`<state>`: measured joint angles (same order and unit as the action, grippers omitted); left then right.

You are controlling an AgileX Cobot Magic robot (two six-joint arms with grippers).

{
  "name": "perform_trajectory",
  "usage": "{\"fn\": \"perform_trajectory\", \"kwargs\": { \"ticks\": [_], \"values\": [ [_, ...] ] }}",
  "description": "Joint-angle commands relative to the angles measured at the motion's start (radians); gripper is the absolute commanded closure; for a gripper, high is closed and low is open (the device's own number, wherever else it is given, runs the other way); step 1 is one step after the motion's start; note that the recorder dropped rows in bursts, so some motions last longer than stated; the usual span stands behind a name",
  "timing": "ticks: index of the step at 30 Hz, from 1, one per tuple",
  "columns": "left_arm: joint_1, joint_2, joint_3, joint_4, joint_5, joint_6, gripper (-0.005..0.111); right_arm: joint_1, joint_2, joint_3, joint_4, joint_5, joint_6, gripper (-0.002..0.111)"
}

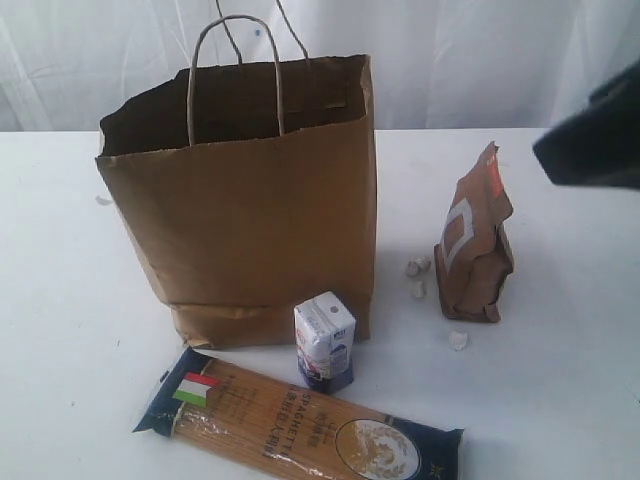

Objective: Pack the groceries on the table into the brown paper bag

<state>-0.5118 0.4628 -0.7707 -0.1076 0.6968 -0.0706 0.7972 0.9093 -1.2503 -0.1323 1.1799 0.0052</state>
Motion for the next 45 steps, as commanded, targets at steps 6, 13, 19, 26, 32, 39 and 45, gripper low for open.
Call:
{"fn": "perform_trajectory", "kwargs": {
  "ticks": [6, 13, 19, 26, 32, 39, 45],
  "values": [
    [0.000, -0.222, 0.242, -0.011, -0.214, -0.088, 0.107, 0.001, -0.167, 0.269, 0.021, -0.089, 0.102, 0.073],
    [0.000, -0.251, 0.326, -0.009, -0.199, -0.087, 0.107, 0.001, -0.214, 0.364, 0.035, -0.124, 0.112, 0.074],
    [0.000, -0.251, 0.328, -0.009, -0.155, -0.087, 0.107, 0.001, -0.214, 0.427, 0.054, -0.184, 0.112, 0.074],
    [0.000, -0.251, 0.338, -0.015, -0.159, -0.087, 0.107, 0.001, -0.214, 0.478, 0.047, -0.257, 0.223, 0.074],
    [0.000, -0.382, 0.601, 0.125, -0.440, -0.087, 0.107, 0.001, -0.158, 0.672, -0.311, -0.375, 0.650, 0.074],
    [0.006, -0.463, 0.771, 0.140, -0.464, -0.087, 0.107, -0.021, 0.195, 0.692, -0.471, -0.622, 0.957, 0.069],
    [0.034, -0.463, 0.771, 0.140, -0.465, -0.087, 0.107, -0.140, 0.459, 0.692, -0.645, -0.826, 1.173, 0.069]
  ]
}}
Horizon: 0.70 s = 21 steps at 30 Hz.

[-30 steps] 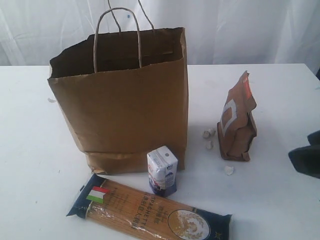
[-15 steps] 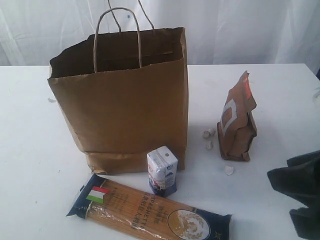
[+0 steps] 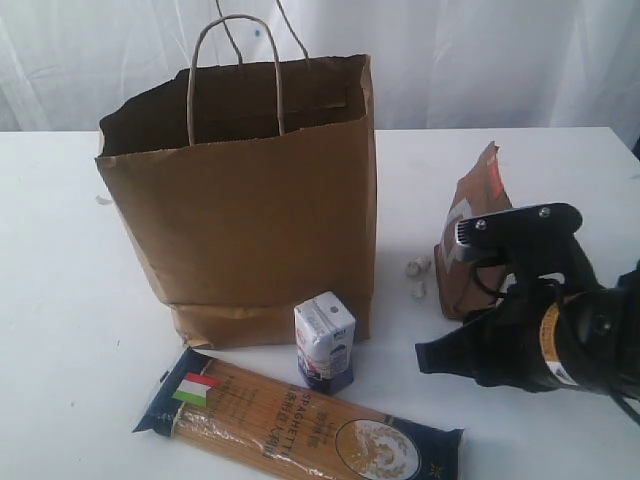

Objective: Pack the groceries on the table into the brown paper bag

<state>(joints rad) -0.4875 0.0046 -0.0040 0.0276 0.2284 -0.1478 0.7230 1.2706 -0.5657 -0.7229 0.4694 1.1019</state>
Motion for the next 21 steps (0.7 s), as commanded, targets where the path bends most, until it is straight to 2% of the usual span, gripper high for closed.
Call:
{"fn": "perform_trajectory", "kwargs": {
  "ticks": [1, 9, 21],
  "values": [
    [0.010, -0.005, 0.004, 0.005, 0.003, -0.009, 0.107, -0.081, 0.120, 0.006, -0.055, -0.152, 0.077, 0.069],
    [0.010, -0.005, 0.004, 0.005, 0.003, -0.009, 0.107, -0.187, 0.288, -0.072, -0.062, -0.213, 0.068, 0.069],
    [0.011, -0.005, 0.004, 0.005, -0.001, -0.009, 0.107, -0.195, 0.450, -0.168, -0.093, -0.217, 0.080, 0.069]
  ]
}}
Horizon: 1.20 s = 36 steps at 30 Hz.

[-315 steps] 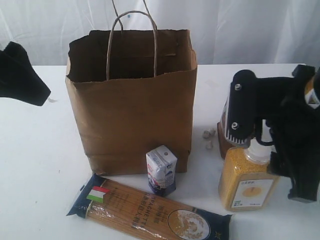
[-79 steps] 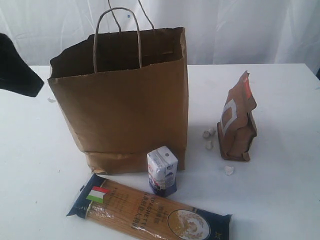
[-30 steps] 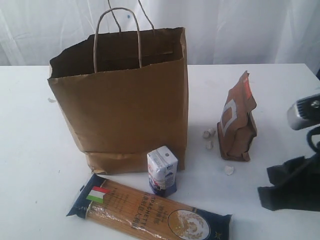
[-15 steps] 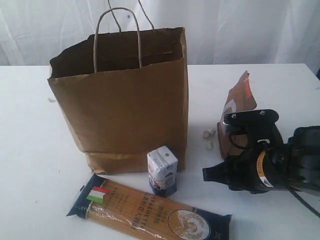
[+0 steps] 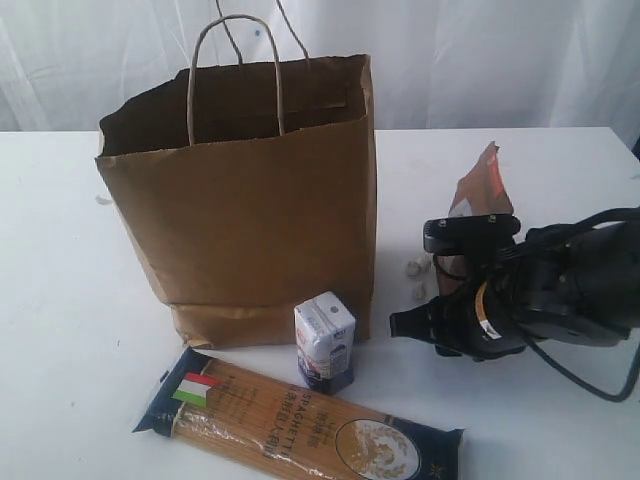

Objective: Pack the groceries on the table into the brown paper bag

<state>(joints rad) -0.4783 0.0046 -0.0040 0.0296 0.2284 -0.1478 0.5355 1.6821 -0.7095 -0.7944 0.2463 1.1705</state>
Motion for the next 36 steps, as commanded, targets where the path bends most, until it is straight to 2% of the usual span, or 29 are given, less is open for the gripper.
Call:
{"fn": "perform_trajectory", "kwargs": {
  "ticks": [1, 7, 16, 23, 30, 36],
  "values": [
    [0.002, -0.005, 0.004, 0.003, -0.004, -0.009, 0.107, -0.008, 0.048, -0.027, -0.022, 0.009, 0.011, 0.069],
    [0.002, -0.005, 0.004, 0.003, -0.004, -0.009, 0.107, -0.008, 0.084, -0.035, -0.023, 0.009, 0.004, 0.070],
    [0.002, -0.005, 0.004, 0.003, -0.004, -0.009, 0.107, -0.008, 0.080, -0.035, -0.029, 0.029, -0.008, 0.102],
    [0.002, -0.005, 0.004, 0.003, -0.017, -0.009, 0.107, 0.021, -0.028, -0.035, -0.011, 0.130, -0.101, 0.102],
    [0.002, -0.005, 0.004, 0.003, -0.025, -0.009, 0.107, 0.140, -0.297, -0.037, 0.038, 0.160, -0.178, 0.102],
    [0.002, -0.005, 0.004, 0.003, -0.025, -0.009, 0.107, 0.181, -0.512, -0.102, 0.061, 0.177, -0.178, 0.102]
  ]
}}
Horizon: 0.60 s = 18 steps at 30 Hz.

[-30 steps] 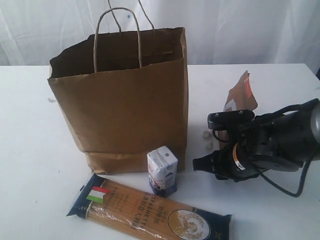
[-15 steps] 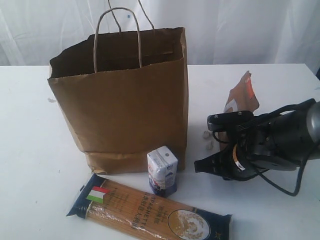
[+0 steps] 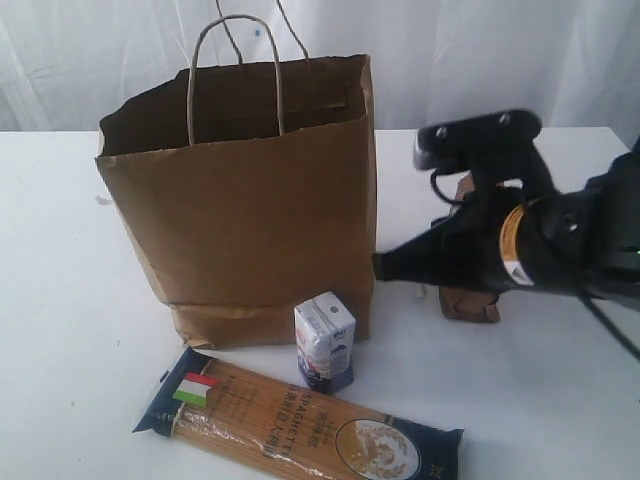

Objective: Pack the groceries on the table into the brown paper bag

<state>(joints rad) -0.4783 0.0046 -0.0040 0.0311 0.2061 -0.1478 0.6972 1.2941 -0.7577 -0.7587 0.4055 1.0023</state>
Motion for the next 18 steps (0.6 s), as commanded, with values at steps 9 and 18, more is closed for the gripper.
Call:
{"fn": "perform_trajectory", "kwargs": {
  "ticks": [9, 18],
  "values": [
    [0.002, -0.005, 0.004, 0.001, -0.003, -0.009, 0.107, 0.020, -0.173, -0.368, 0.384, 0.121, -0.436, 0.102],
    [0.002, -0.005, 0.004, 0.001, -0.003, -0.009, 0.107, 0.020, 0.029, -0.604, 0.557, 0.332, -0.670, 0.102]
  ]
}}
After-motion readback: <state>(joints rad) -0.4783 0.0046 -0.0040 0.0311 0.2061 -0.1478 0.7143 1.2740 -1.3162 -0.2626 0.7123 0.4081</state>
